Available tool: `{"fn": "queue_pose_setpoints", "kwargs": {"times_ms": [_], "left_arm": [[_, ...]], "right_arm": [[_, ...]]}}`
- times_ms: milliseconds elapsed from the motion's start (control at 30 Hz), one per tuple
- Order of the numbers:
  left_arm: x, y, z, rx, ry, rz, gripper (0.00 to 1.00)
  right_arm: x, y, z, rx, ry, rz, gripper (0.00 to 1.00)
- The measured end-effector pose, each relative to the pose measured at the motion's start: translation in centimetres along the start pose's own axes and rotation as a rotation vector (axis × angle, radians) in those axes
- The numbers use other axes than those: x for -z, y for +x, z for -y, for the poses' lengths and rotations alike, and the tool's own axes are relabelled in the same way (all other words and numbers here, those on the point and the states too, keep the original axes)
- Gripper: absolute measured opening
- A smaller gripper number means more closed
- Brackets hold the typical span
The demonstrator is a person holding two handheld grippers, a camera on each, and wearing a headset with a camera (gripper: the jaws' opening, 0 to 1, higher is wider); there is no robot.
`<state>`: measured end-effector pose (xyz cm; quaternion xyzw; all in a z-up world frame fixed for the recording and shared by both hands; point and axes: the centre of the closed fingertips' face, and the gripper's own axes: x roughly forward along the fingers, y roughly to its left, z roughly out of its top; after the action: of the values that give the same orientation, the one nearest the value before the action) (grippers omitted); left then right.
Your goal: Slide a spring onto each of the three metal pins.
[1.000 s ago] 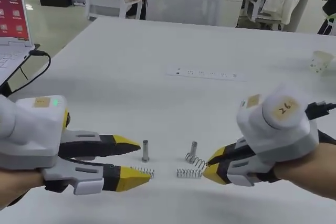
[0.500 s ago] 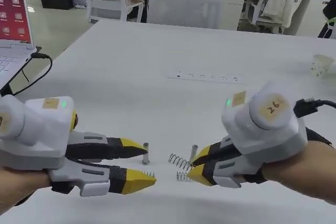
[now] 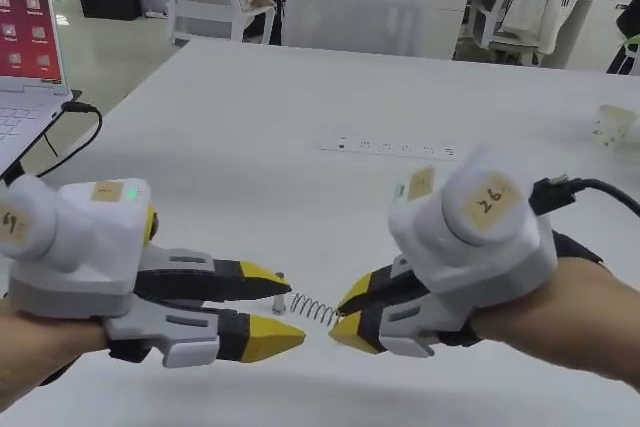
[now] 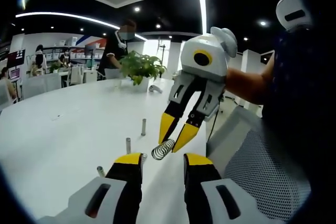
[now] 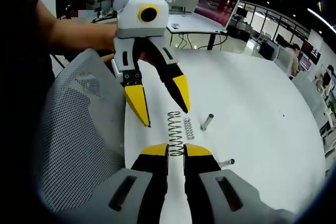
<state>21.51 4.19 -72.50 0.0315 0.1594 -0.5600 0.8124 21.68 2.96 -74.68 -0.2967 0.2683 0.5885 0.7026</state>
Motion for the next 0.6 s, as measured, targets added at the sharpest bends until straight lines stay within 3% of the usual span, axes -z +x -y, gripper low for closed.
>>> {"fn": "queue_pose_setpoints", "kwargs": {"times_ms": [600], "left_arm": [[0.04, 0.25, 0.26, 0.022, 0.005, -0.001, 0.12]], "right_arm": [[-0.55, 0.30, -0.67, -0.029, -0.090, -0.014, 0.08]]}}
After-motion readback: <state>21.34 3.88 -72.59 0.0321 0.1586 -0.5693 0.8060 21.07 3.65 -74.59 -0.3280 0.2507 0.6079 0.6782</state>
